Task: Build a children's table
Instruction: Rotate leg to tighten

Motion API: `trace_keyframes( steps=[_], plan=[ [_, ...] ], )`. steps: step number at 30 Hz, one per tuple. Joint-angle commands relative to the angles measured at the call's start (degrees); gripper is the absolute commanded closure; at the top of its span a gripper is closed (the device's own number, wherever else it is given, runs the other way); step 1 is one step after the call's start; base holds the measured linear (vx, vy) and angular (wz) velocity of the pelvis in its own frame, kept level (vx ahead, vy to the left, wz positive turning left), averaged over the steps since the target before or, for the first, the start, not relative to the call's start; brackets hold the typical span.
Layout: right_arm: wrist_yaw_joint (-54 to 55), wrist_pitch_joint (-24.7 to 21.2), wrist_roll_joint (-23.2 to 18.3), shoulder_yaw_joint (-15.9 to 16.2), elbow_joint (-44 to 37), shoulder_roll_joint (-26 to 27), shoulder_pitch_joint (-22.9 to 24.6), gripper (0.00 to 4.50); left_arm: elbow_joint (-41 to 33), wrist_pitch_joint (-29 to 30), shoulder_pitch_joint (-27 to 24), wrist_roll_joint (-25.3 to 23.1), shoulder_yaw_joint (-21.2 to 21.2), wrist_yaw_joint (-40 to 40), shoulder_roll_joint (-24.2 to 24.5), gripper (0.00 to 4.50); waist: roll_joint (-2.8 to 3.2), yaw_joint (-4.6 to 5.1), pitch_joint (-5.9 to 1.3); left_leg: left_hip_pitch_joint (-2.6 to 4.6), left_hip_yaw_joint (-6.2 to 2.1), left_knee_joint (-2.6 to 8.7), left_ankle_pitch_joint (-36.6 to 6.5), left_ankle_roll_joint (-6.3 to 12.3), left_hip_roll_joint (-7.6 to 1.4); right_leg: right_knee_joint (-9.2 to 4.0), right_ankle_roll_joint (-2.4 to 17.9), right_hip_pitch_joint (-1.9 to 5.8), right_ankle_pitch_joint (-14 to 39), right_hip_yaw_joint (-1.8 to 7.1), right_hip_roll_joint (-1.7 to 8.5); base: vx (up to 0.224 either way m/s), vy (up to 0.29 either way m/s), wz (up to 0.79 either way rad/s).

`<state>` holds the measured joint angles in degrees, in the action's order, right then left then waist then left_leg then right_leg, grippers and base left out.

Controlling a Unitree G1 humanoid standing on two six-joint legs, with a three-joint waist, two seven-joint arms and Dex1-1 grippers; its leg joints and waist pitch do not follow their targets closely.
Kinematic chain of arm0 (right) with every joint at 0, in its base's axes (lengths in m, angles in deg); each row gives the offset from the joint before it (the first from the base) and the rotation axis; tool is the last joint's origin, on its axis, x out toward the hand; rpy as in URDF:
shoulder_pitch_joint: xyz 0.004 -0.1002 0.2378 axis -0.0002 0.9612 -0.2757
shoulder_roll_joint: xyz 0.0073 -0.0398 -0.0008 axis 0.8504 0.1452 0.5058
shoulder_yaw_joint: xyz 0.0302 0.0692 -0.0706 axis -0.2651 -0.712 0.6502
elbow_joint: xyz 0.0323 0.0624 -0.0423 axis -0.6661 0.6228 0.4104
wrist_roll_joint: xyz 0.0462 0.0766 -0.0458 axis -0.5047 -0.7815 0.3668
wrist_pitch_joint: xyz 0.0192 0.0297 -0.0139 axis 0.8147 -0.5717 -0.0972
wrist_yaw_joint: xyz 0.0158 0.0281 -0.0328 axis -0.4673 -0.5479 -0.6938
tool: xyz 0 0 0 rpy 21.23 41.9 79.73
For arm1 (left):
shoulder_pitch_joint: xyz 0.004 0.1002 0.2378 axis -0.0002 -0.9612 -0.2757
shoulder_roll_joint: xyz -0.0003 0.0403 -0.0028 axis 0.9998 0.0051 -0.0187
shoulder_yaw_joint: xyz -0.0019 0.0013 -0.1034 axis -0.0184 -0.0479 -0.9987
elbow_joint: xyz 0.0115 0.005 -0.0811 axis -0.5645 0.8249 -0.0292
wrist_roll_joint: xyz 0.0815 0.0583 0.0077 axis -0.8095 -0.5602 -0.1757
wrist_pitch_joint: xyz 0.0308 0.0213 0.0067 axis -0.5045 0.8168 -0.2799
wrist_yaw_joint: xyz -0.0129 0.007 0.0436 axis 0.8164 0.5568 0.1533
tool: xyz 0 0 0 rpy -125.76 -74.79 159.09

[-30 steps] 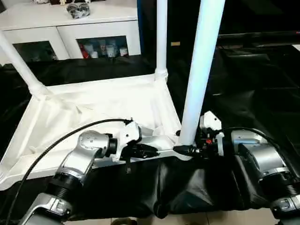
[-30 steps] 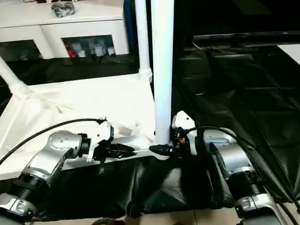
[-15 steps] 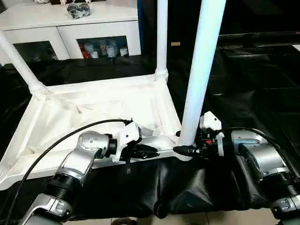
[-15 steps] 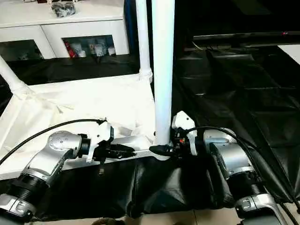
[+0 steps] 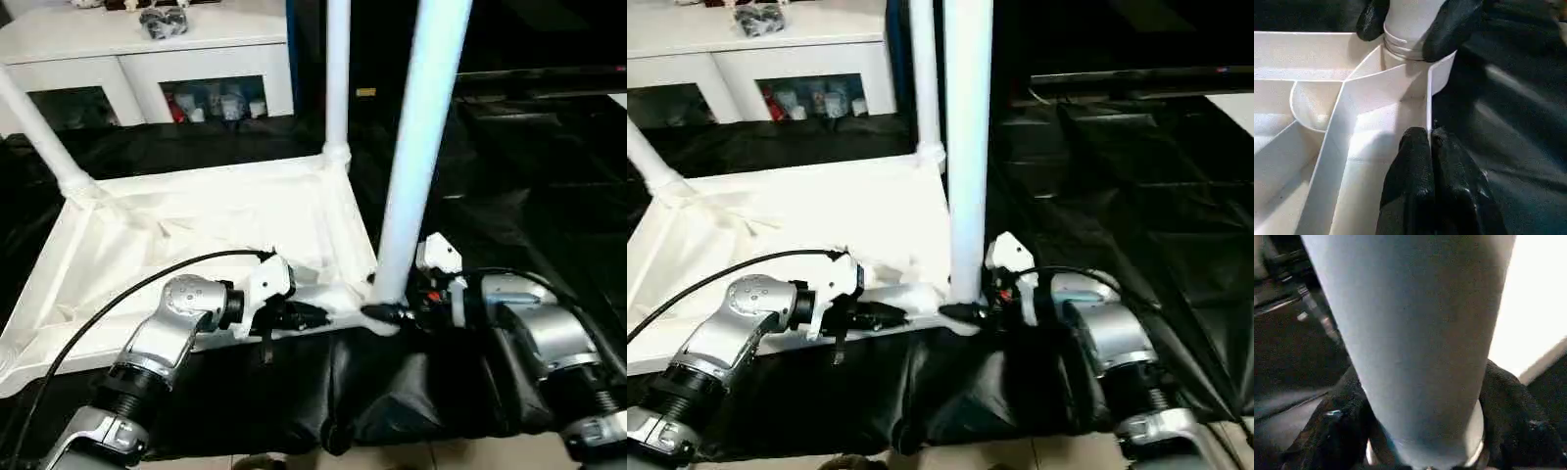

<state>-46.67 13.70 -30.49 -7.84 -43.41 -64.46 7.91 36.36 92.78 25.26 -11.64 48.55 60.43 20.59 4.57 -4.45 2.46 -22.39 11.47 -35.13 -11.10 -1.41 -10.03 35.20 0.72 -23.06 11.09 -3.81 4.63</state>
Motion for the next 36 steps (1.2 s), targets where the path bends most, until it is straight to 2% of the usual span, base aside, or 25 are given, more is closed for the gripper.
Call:
trace_keyframes(
  steps=[1,2,3,4,5,6,7,8,9,12,16,17,20,21,23,25,27,30,31,32,33,34,36],
  plan=[
    [6.8,1.8,1.6,0.5,1.9,3.8,-0.5,1.87,-0.4,-0.8,3.0,-0.5,0.0,-4.8,-3.7,4.5,-1.05,0.25,-3.82,1.18,-1.75,3.9,-7.7,4.37,-3.36,-4.17,12.9,2.65,10.1,2.53,4.1,0.0,0.0,0.0],
    [10.2,2.6,2.5,0.2,3.2,5.0,-0.8,1.87,0.8,-0.9,3.7,-1.5,0.0,-7.4,-4.8,4.5,-1.09,0.44,-3.87,1.12,-1.71,3.86,-7.5,4.22,-3.36,-4.1,12.8,2.62,9.7,2.55,4.03,0.0,0.0,0.0],
    [13.9,2.9,3.3,-0.4,4.7,6.6,-1.3,1.87,2.1,-0.9,4.6,-2.3,-0.1,-9.9,-6.1,4.5,-1.08,0.92,-3.77,1.21,-1.82,4.06,-8.2,3.16,-3.18,-4.31,12.7,2.64,10.7,2.49,4.08,0.0,0.0,0.0],
    [17.1,2.9,3.8,-0.9,6.0,7.9,-1.7,1.87,3.1,-0.9,5.3,-2.7,-0.2,-11.8,-7.2,4.5,-1.13,1.1,-3.83,1.26,-1.82,4.05,-8.3,3.04,-3.16,-4.34,12.6,2.65,10.7,2.53,4.06,0.0,0.0,0.0],
    [21.6,2.9,4.3,-1.7,7.7,9.7,-2.3,1.87,4.3,-0.8,6.3,-3.2,-0.4,-14.3,-8.6,4.5,-0.85,1.34,-3.81,1.33,-1.83,4.08,-8.2,2.89,-3.15,-4.34,12.7,2.54,10.3,2.56,4.01,0.0,0.0,0.0],
    [26.2,2.5,4.6,-2.8,9.4,11.6,-3.2,1.87,5.4,-0.6,7.3,-3.6,-0.5,-16.6,-10.0,4.5,-1.06,1.61,-3.82,1.21,-1.8,4.02,-8.3,2.6,-2.96,-4.33,12.7,2.64,10.2,2.53,4.01,0.0,0.0,0.0],
    [29.1,2.3,4.6,-3.4,10.4,12.8,-3.7,1.87,6.0,-0.6,7.8,-3.8,-0.5,-18.0,-10.9,4.5,-0.87,1.65,-3.81,1.27,-1.84,4.1,-8.5,2.45,-2.96,-4.39,12.7,2.68,10.4,2.55,4.08,0.0,0.0,0.0],
    [33.6,1.9,5.0,-4.4,12.2,14.5,-4.7,1.87,6.6,-0.6,8.4,-4.0,-0.5,-19.6,-12.1,4.5,-0.92,1.7,-3.85,1.32,-1.88,4.1,-8.4,2.41,-2.98,-4.44,12.7,2.71,10.4,2.52,4.09,0.0,0.0,0.0],
    [40.0,1.8,5.0,-6.1,14.9,17.0,-6.2,1.87,7.4,-0.6,9.1,-4.4,-0.4,-21.6,-13.9,4.5,-0.59,1.95,-3.89,1.14,-1.93,4.08,-8.0,2.49,-2.94,-4.3,12.8,2.77,9.3,2.53,4.09,0.0,0.0,0.0],
    [45.1,3.3,4.7,-7.8,17.8,20.0,-8.1,1.87,8.0,-0.7,9.7,-5.0,0.0,-23.0,-15.8,4.5,-0.84,2.23,-4.08,0.98,-1.9,3.97,-7.3,3.15,-2.84,-4.19,13.1,3.03,7.3,2.49,4.16,0.0,0.0,0.0],
    [46.5,4.9,5.1,-8.4,19.1,21.4,-9.0,1.87,8.7,-1.5,9.8,-5.2,-0.2,-23.1,-16.2,4.5,-0.62,2.34,-4.08,1.03,-1.85,3.93,-7.2,4.53,-2.91,-4.13,13.6,2.97,6.0,2.39,4.15,0.0,0.0,0.0],
    [46.0,5.4,5.0,-8.5,19.3,21.7,-9.2,1.32,8.8,-1.9,9.7,-5.2,-0.3,-23.0,-16.0,4.5,-0.67,2.37,-3.98,1.06,-1.86,4.02,-7.9,4.56,-2.97,-4.23,13.6,2.99,6.6,2.39,4.14,0.0,0.0,0.0],
    [44.3,6.1,4.4,-8.7,19.2,21.9,-9.4,1.12,8.8,-2.5,9.3,-5.0,-0.5,-22.5,-15.3,4.5,-0.68,2.38,-3.91,1.13,-1.84,4.07,-9.1,4.45,-3.02,-4.34,13.5,2.98,7.8,2.46,4.21,0.0,0.0,0.0],
    [44.4,6.5,4.6,-8.6,19.3,21.8,-9.6,0.9,8.8,-2.6,9.2,-5.0,-0.5,-22.4,-15.1,4.5,-0.72,2.4,-3.9,1.08,-1.86,4.12,-8.7,4.48,-3.06,-4.27,13.5,3.0,7.4,2.46,4.17,0.0,0.0,0.0],
    [44.4,7.4,5.1,-8.3,19.4,21.5,-9.7,0.81,8.8,-2.7,9.0,-4.8,-0.7,-22.2,-14.8,4.5,-0.65,2.37,-3.94,1.08,-1.86,4.1,-8.4,4.54,-3.1,-4.16,13.6,2.96,6.7,2.47,4.2,0.0,0.0,0.0],
    [44.5,10.3,7.6,-7.0,18.4,19.2,-9.3,0.56,8.3,-2.5,8.8,-4.3,-1.5,-21.2,-13.8,4.5,-0.73,2.33,-3.99,1.07,-1.83,4.06,-7.9,4.56,-3.06,-4.11,13.8,2.98,6.3,2.4,4.2,0.0,0.0,0.0],
    [43.8,11.6,7.9,-7.1,17.0,17.9,-8.5,0.45,7.8,-2.8,8.4,-3.8,-1.8,-19.8,-13.1,4.5,-0.78,2.26,-4.03,0.98,-1.8,3.94,-7.5,5.09,-3.02,-4.04,13.9,3.1,5.6,2.45,4.26,0.0,0.0,0.0],
    [39.8,12.8,7.2,-7.5,14.4,15.7,-7.0,0.27,6.8,-2.7,7.7,-3.0,-2.0,-17.9,-11.9,4.5,-0.81,1.97,-4.04,1.01,-1.69,3.79,-6.9,6.0,-3.04,-3.95,14.0,3.08,4.4,2.52,4.25,0.0,0.0,0.0],
    [38.5,12.8,6.8,-7.7,13.6,15.0,-6.6,0.16,6.5,-2.7,7.4,-2.7,-2.0,-17.1,-11.5,4.5,-0.5,1.89,-4.06,1.0,-1.69,3.79,-6.8,6.49,-3.07,-3.95,14.2,3.02,4.0,2.44,4.17,0.0,0.0,0.0],
    [38.5,12.8,6.8,-7.7,13.6,15.0,-6.6,0.02,6.5,-2.7,7.4,-2.7,-2.0,-17.1,-11.5,4.5,-0.5,1.89,-4.06,1.0,-1.69,3.79,-6.8,6.49,-3.07,-3.95,14.2,3.02,4.0,2.44,4.17,0.0,0.0,0.0],
    [37.2,12.6,6.3,-7.8,12.8,14.4,-6.2,0.02,6.2,-2.7,7.1,-2.6,-2.0,-16.6,-11.1,4.5,-0.56,1.73,-4.0,1.02,-1.73,3.79,-6.7,6.75,-3.18,-3.91,14.3,2.97,4.0,2.46,4.13,0.0,0.0,0.0],
    [33.1,12.2,5.2,-7.5,11.2,12.6,-5.4,0.02,5.5,-2.8,6.5,-2.0,-2.0,-14.7,-10.3,4.5,-0.36,1.69,-3.99,1.07,-1.73,3.81,-7.1,6.73,-3.19,-3.89,14.3,2.97,4.4,2.42,4.1,0.0,0.0,0.0],
    [29.7,11.8,4.6,-7.0,10.1,11.2,-4.9,0.02,4.9,-2.7,6.1,-1.6,-2.0,-13.4,-9.7,4.5,-0.51,1.42,-3.88,1.11,-1.71,3.89,-8.0,6.68,-3.36,-4.05,14.0,3.0,5.4,2.45,4.08,0.0,0.0,0.0]
  ],
)
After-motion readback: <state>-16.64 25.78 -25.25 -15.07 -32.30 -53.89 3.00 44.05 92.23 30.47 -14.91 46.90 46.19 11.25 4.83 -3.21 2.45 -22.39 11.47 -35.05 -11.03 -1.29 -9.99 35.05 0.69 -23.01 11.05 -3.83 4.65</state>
